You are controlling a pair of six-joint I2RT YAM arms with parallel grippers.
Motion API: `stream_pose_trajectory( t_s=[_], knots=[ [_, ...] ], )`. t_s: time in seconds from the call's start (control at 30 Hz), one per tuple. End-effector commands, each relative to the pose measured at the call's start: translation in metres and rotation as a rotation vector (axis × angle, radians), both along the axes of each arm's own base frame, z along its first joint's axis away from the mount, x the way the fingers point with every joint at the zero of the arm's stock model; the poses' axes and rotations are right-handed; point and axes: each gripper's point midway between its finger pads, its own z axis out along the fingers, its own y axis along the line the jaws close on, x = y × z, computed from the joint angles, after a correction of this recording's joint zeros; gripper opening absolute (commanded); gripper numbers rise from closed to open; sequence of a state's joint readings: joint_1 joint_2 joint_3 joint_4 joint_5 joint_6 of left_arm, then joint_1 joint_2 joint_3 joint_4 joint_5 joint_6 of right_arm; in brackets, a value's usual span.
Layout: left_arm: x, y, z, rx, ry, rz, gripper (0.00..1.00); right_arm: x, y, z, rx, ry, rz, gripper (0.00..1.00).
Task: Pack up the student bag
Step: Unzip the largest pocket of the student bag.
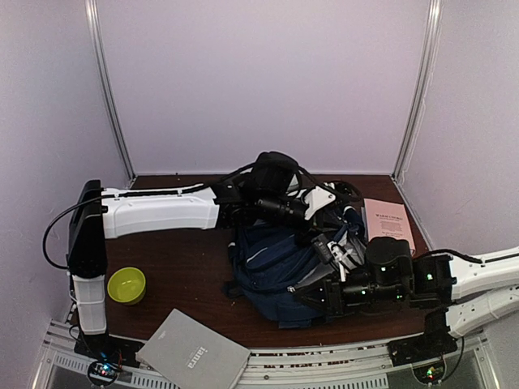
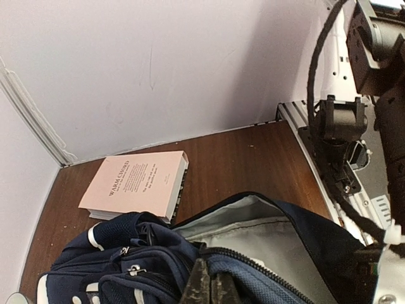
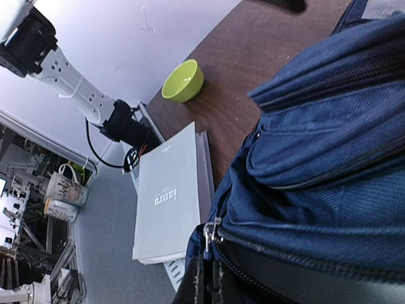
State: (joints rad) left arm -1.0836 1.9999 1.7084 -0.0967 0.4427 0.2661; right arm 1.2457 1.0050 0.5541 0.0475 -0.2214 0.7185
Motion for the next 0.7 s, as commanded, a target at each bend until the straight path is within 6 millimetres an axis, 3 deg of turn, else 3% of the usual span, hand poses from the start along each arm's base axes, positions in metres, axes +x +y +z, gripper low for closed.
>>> stream_pose_trajectory(
  t_s=[0.0, 0.13, 0.27, 0.4, 0.53, 0.6, 0.67],
  knots=[
    [0.053, 0.023, 0.034, -0.105, -0.006, 0.207, 0.00, 0.003, 0.017, 0.040, 0.150, -0.020, -0.029, 0.00],
    [0.061, 0.036, 0.036, -0.122, 0.044, 0.256, 0.00, 0.021, 0.011, 0.030, 0.150, -0.028, -0.142, 0.00],
    [0.074, 0.065, 0.042, -0.152, 0.097, 0.366, 0.49, 0.032, -0.001, 0.026, 0.143, -0.023, -0.230, 0.00],
    [0.085, 0.112, 0.062, -0.210, 0.112, 0.515, 0.69, 0.044, -0.014, 0.022, 0.122, -0.015, -0.319, 0.00],
    [0.070, 0.152, 0.068, -0.191, 0.126, 0.587, 0.74, 0.054, -0.012, 0.027, 0.129, 0.008, -0.359, 0.00],
    [0.051, 0.174, 0.070, -0.213, 0.140, 0.584, 0.71, 0.059, -0.009, 0.028, 0.161, 0.050, -0.369, 0.00],
    [0.032, 0.193, 0.055, -0.209, 0.132, 0.581, 0.64, 0.063, -0.005, 0.025, 0.190, 0.099, -0.369, 0.00]
  ],
)
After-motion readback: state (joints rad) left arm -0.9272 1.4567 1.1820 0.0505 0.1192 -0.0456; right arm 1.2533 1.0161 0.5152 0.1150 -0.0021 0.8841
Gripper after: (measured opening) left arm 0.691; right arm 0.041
